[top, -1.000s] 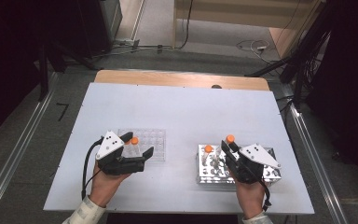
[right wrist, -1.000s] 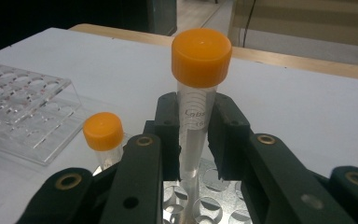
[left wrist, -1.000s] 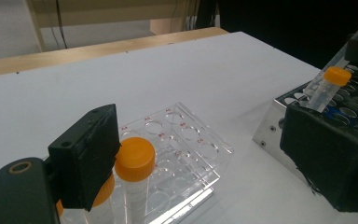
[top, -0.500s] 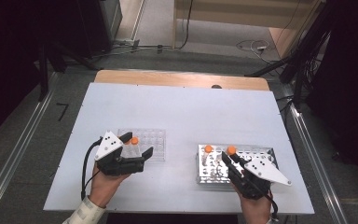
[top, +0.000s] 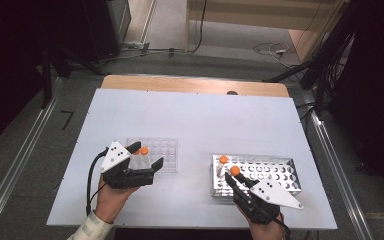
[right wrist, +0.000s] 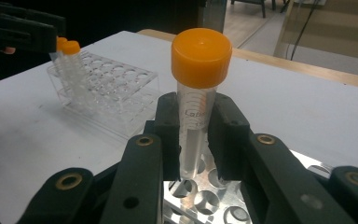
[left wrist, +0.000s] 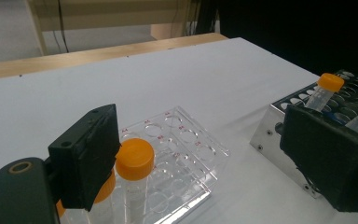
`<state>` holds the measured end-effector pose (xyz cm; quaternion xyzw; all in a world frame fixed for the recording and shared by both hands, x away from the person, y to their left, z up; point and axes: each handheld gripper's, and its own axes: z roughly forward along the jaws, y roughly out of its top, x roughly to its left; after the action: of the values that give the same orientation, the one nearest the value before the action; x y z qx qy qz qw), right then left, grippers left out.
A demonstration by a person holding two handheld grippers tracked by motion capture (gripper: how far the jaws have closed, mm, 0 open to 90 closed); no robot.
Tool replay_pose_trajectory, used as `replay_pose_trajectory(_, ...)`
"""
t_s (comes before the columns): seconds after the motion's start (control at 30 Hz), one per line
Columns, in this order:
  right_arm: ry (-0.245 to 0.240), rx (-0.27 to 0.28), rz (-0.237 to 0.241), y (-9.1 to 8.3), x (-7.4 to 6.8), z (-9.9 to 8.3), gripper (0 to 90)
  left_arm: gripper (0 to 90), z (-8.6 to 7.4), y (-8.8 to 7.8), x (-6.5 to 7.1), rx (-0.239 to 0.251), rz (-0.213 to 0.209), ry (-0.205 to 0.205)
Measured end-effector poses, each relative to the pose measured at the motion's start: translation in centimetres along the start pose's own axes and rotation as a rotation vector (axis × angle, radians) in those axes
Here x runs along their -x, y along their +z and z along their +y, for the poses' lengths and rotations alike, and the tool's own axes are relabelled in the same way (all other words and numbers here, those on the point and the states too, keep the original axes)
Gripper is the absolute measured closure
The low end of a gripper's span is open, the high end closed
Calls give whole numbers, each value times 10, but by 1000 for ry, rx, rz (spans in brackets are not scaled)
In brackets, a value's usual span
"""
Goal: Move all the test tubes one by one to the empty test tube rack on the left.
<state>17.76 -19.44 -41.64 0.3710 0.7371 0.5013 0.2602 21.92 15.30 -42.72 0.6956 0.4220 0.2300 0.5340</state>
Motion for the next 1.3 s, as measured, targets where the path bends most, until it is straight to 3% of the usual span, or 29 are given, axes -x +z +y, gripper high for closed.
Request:
replay_pose_trajectory(0.33,-16,-3,50,9,-9,-1,725,128,-1,1,3,-1,-1,-3)
replay_pose_trajectory(0.43,-30,6,92,14,-14,-1,725,132,0,0,4,8,-1,-3)
replay_pose_trajectory(0.8,-115,-63,181,50,-31,-2,725,134,2,-4,8,22,-13,5)
replay_pose_trajectory(1.3,-113,-82,226,69,-38,-8,725,148,5,-7,26,44,-73,34)
